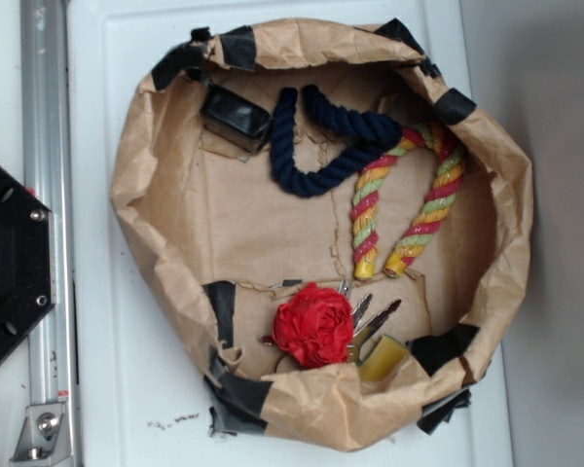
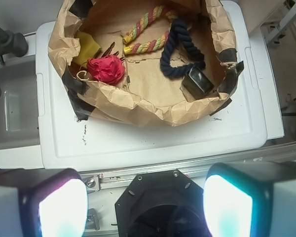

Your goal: Grab the blue rope.

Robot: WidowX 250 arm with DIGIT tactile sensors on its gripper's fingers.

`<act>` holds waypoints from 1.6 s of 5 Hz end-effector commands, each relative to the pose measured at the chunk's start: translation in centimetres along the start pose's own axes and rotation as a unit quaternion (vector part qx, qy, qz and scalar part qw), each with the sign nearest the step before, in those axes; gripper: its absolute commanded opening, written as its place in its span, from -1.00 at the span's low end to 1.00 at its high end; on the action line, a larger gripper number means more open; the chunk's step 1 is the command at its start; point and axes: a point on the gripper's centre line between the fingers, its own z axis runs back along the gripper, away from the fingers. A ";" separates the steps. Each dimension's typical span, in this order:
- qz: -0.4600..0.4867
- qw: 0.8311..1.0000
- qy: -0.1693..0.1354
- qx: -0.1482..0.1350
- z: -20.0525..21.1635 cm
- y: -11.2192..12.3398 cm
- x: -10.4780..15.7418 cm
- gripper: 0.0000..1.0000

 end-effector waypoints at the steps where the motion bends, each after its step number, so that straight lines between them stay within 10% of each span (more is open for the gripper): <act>1: 0.000 1.000 0.000 0.000 0.0 0.0 0.0 1.00; 2: -0.087 0.995 -0.037 0.002 -4.3 0.8 4.6 1.00; 4: -0.130 0.989 -0.011 0.065 -11.8 1.0 10.9 1.00; 8: -0.182 0.973 0.007 0.143 -18.3 8.2 12.6 1.00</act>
